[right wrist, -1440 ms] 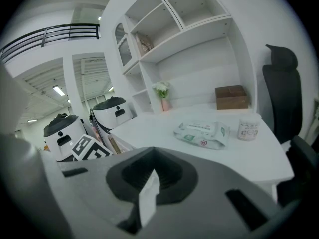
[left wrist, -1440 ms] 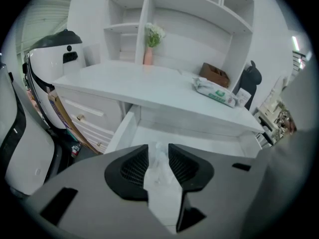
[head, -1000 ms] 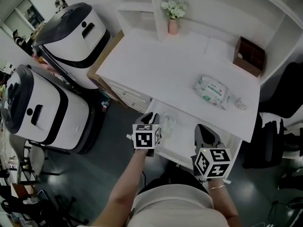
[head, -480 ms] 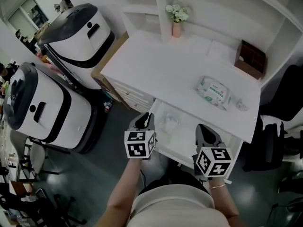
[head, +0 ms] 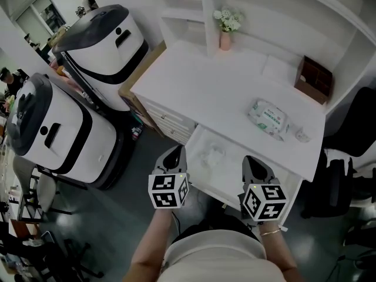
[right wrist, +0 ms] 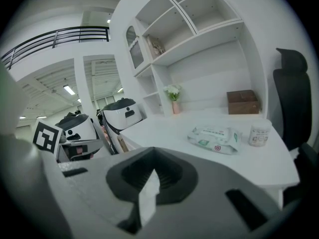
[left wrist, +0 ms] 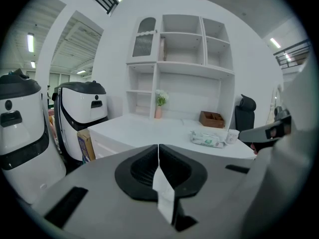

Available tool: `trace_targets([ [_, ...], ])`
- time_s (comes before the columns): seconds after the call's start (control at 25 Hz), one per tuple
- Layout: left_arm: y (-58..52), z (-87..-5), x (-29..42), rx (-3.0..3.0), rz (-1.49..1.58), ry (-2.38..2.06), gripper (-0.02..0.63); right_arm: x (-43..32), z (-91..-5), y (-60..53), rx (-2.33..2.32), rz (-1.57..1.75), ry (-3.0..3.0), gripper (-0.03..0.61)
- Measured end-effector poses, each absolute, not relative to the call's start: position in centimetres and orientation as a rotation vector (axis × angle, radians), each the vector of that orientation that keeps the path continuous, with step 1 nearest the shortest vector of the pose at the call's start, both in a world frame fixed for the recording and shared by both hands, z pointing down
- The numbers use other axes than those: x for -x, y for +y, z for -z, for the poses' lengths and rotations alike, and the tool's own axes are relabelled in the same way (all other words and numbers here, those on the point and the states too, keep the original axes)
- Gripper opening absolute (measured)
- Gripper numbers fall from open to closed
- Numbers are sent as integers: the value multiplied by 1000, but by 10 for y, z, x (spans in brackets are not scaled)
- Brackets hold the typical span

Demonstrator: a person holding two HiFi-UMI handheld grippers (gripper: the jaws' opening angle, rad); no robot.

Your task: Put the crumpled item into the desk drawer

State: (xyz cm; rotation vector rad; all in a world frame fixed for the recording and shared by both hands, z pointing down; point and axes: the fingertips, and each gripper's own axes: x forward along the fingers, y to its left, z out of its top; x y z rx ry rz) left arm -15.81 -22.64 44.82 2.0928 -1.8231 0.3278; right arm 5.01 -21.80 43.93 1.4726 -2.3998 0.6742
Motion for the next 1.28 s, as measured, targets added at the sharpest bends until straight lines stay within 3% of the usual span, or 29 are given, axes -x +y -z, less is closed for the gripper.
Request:
trace_targets([
  [1.28,-196,-430,193,-2006,-202,-1946,-6,-25,-428,-223,-1356,-623,-2504,2],
])
